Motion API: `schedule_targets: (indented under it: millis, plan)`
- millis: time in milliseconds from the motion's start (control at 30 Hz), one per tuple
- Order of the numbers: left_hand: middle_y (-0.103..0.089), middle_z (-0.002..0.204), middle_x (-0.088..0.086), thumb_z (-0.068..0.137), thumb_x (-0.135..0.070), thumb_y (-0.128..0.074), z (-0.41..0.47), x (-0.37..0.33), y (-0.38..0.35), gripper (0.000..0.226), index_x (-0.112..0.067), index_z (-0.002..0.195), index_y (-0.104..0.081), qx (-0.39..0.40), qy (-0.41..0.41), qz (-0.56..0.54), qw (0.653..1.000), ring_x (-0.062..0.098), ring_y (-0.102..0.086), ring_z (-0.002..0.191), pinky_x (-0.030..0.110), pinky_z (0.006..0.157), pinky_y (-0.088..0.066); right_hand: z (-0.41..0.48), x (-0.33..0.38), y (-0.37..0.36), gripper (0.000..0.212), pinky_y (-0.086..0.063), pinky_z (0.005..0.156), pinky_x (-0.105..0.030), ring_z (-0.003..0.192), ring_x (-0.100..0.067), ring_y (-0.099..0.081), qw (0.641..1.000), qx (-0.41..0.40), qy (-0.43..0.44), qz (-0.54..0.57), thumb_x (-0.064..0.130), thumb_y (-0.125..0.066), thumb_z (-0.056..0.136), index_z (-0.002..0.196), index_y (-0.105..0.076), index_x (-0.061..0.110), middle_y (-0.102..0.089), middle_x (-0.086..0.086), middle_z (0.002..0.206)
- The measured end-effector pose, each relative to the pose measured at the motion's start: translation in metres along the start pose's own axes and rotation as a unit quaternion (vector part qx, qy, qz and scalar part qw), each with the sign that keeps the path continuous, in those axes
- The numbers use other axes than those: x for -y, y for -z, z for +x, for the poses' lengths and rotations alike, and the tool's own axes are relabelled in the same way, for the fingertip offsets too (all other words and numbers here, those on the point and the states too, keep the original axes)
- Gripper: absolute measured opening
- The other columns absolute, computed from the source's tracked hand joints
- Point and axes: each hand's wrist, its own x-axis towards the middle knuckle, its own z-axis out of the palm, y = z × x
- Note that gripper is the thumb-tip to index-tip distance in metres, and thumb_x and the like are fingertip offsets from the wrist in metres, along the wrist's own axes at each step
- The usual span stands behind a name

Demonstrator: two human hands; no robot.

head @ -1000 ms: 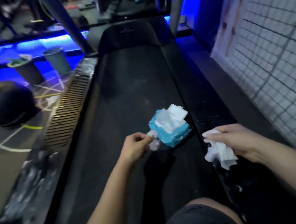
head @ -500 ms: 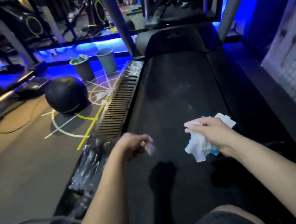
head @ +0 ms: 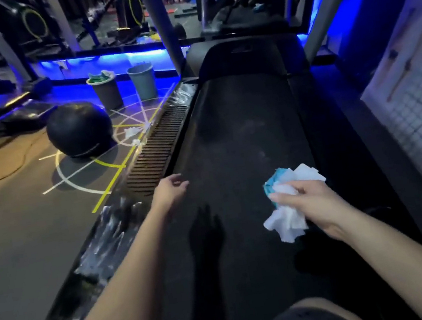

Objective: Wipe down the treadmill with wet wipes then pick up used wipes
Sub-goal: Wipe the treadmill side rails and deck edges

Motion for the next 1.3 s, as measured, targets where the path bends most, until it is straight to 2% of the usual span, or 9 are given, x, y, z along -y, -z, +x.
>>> schedule_targets:
  millis: [133, 233, 433, 700, 833, 900, 1000, 1133, 1300]
  plan:
    - [-0.076, 0.113, -0.002, 0.089, -0.041, -0.068, -0.039, -0.011, -0.065, 0.043, -0.026, 0.129, -0.069, 0.081, -0.066, -0.019, 0.994, 0.019, -0.072, 0.106, 0.044, 0.095, -0.058, 0.001, -0.007, 0.037, 0.046, -0.058, 0.074, -0.032, 0.091, -0.021, -0.074, 0.996, -0.083, -0.017, 0.036, 0.017, -0.090, 0.072, 0.112, -0.068, 0.015, -0.074, -0.009, 0.106]
    - [-0.077, 0.111, -0.008, 0.086, -0.044, -0.065, -0.062, -0.031, -0.108, 0.044, -0.028, 0.126, -0.070, 0.130, -0.124, -0.029, 0.983, 0.009, -0.070, 0.095, 0.043, 0.097, -0.058, -0.005, -0.014, 0.064, 0.026, -0.056, 0.066, -0.029, 0.079, -0.017, -0.073, 0.993, -0.103, -0.016, 0.050, 0.015, -0.084, 0.078, 0.100, -0.071, 0.015, -0.077, -0.010, 0.097]
    - [-0.075, 0.107, -0.008, 0.098, -0.027, -0.060, -0.116, -0.051, -0.205, 0.032, -0.027, 0.129, -0.069, 0.151, -0.235, -0.004, 0.960, 0.007, -0.071, 0.093, 0.037, 0.092, -0.058, -0.036, -0.043, 0.126, 0.023, -0.052, 0.101, -0.033, 0.107, -0.011, -0.070, 0.995, -0.089, -0.033, 0.009, 0.035, -0.060, 0.100, 0.112, -0.071, 0.019, -0.077, 0.010, 0.107]
    - [-0.051, 0.150, 0.010, 0.093, -0.023, -0.062, -0.129, 0.000, -0.290, 0.062, -0.014, 0.153, -0.047, 0.118, -0.439, 0.239, 0.858, 0.030, -0.050, 0.134, 0.047, 0.103, -0.052, -0.053, -0.084, 0.229, 0.029, -0.044, 0.075, -0.030, 0.096, -0.023, -0.065, 0.927, -0.356, -0.096, 0.069, 0.033, -0.070, 0.086, 0.106, -0.076, 0.013, -0.073, -0.005, 0.107]
    - [-0.025, 0.169, 0.008, 0.095, -0.041, -0.040, -0.126, 0.024, -0.302, 0.067, -0.016, 0.157, -0.042, 0.123, -0.459, 0.331, 0.815, 0.027, -0.024, 0.155, 0.045, 0.112, -0.042, -0.058, -0.093, 0.243, 0.037, -0.046, 0.079, -0.033, 0.091, -0.013, -0.060, 0.891, -0.449, 0.046, 0.038, 0.039, -0.036, 0.103, 0.113, -0.070, 0.029, -0.072, -0.002, 0.107]
    - [-0.020, 0.171, 0.009, 0.095, -0.043, -0.039, -0.124, 0.023, -0.303, 0.069, -0.014, 0.157, -0.042, 0.117, -0.460, 0.343, 0.810, 0.027, -0.021, 0.156, 0.045, 0.113, -0.041, -0.050, -0.096, 0.233, 0.040, -0.041, 0.097, -0.026, 0.112, -0.006, -0.053, 0.907, -0.392, 0.105, -0.109, 0.041, -0.033, 0.108, 0.130, -0.064, 0.031, -0.064, 0.006, 0.126]
    - [-0.018, 0.171, 0.009, 0.095, -0.044, -0.037, -0.122, 0.022, -0.303, 0.070, -0.012, 0.157, -0.042, 0.118, -0.462, 0.353, 0.805, 0.027, -0.020, 0.157, 0.045, 0.114, -0.040, -0.027, -0.119, 0.204, 0.043, -0.018, 0.113, -0.006, 0.143, -0.007, -0.031, 0.935, -0.150, 0.117, -0.299, 0.031, -0.042, 0.108, 0.151, -0.045, 0.023, -0.038, 0.004, 0.155]
    - [-0.020, 0.171, 0.007, 0.095, -0.043, -0.036, -0.121, 0.022, -0.300, 0.070, -0.012, 0.158, -0.040, 0.134, -0.459, 0.351, 0.805, 0.026, -0.020, 0.157, 0.045, 0.116, -0.039, -0.017, -0.153, 0.183, 0.082, -0.001, 0.127, -0.040, 0.150, -0.004, 0.012, 0.871, 0.104, -0.024, -0.479, 0.051, -0.056, 0.099, 0.160, -0.001, 0.039, 0.014, 0.013, 0.167]
    - [-0.022, 0.171, 0.006, 0.094, -0.041, -0.037, -0.123, 0.020, -0.299, 0.071, -0.012, 0.159, -0.038, 0.137, -0.453, 0.346, 0.810, 0.025, -0.019, 0.157, 0.043, 0.117, -0.037, -0.016, -0.140, 0.195, 0.065, -0.026, 0.123, -0.034, 0.148, 0.001, -0.025, 0.946, -0.042, 0.019, -0.320, 0.048, -0.053, 0.101, 0.154, -0.017, 0.055, -0.025, 0.021, 0.162]
